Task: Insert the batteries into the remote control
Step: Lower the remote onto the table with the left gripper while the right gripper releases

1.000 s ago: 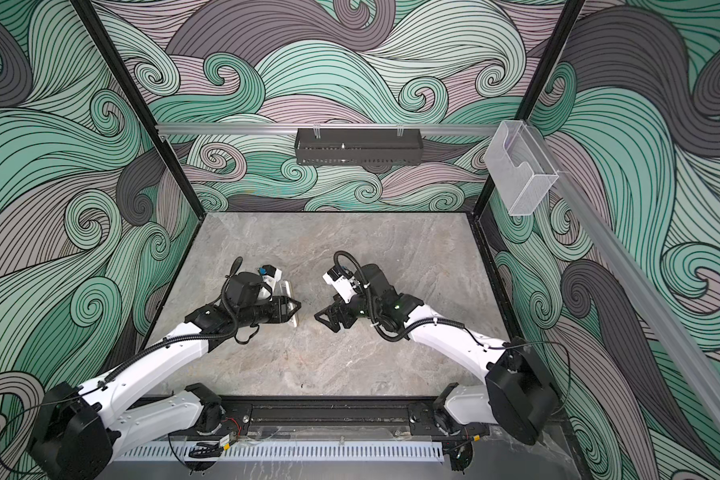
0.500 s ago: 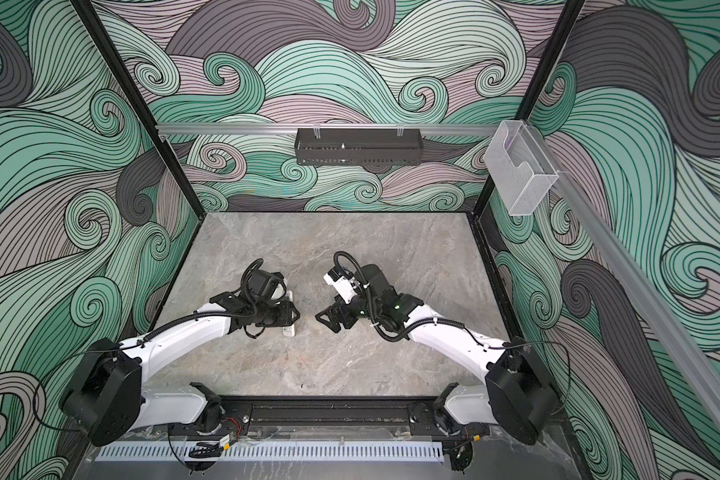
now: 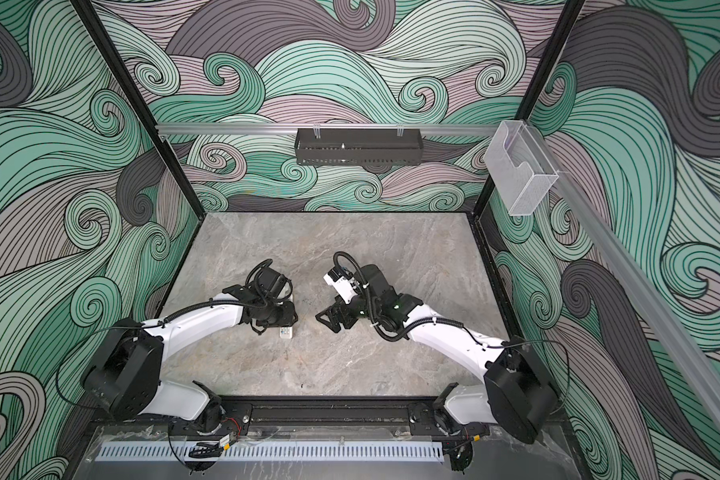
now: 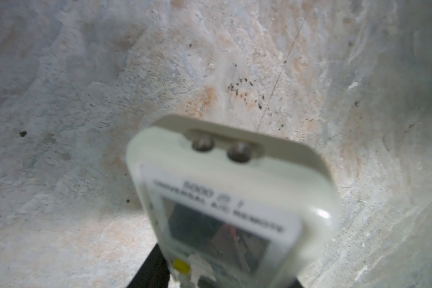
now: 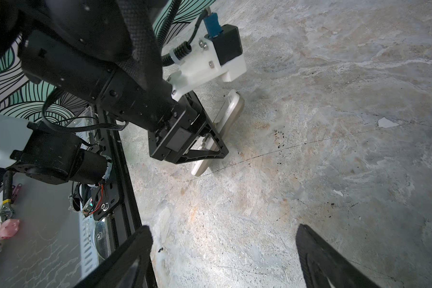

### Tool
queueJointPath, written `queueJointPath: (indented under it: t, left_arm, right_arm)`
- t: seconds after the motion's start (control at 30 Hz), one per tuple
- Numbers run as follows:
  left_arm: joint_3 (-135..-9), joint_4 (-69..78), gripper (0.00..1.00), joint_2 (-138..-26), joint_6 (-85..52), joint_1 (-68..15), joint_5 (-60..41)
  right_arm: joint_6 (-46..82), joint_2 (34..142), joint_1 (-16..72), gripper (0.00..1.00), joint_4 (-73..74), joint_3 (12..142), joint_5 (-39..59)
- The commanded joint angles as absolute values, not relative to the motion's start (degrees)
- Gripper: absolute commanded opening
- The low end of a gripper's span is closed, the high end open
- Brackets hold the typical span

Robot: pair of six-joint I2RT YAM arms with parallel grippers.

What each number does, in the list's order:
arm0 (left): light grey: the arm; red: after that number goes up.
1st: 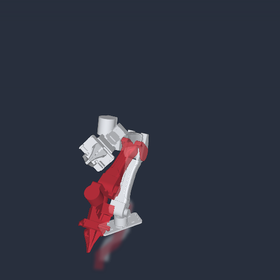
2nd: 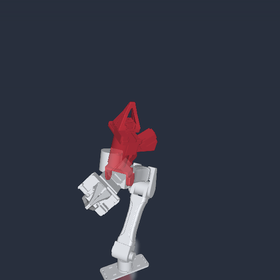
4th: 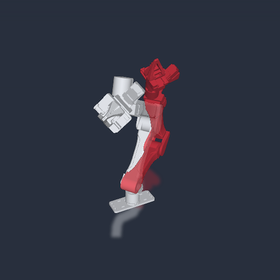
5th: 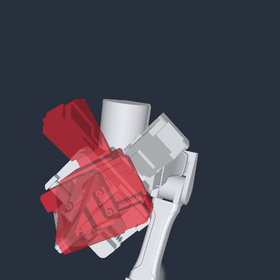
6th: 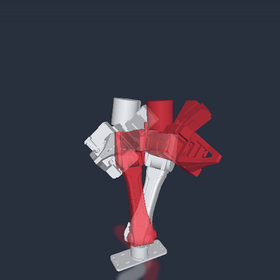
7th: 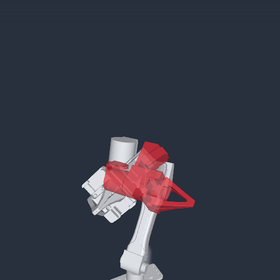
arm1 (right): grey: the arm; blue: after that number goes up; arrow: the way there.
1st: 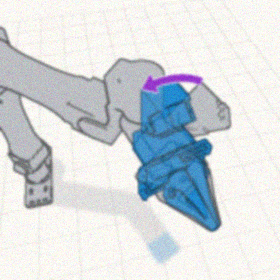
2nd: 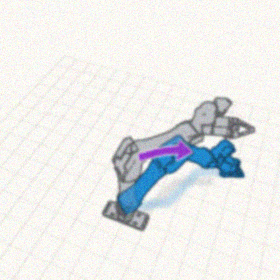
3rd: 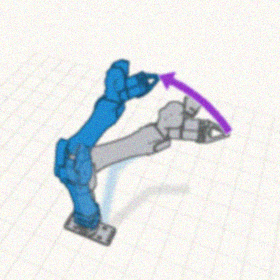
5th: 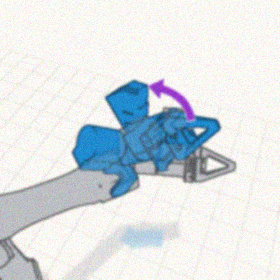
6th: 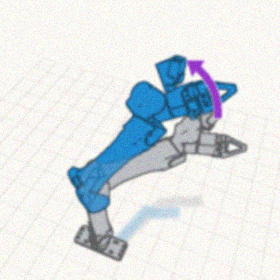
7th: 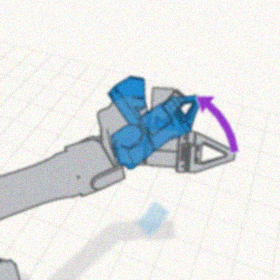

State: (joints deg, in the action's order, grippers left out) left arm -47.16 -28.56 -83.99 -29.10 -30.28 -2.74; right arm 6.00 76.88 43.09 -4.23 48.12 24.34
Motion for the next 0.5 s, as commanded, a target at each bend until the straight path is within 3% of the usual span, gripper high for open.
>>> queueJointPath:
  t: [0.0,0.47]
  left_arm:
    - [-49.4,-31.4,0.0,-85.7,-28.9,-31.0,0.0]
    - [-49.5,-29.4,0.0,-91.0,-30.8,-32.5,2.4]
  right_arm:
    - [5.2,77.5,42.9,0.91,-4.5,48.8,23.8]
    - [5.0,77.7,42.9,0.91,-4.6,48.8,23.6]
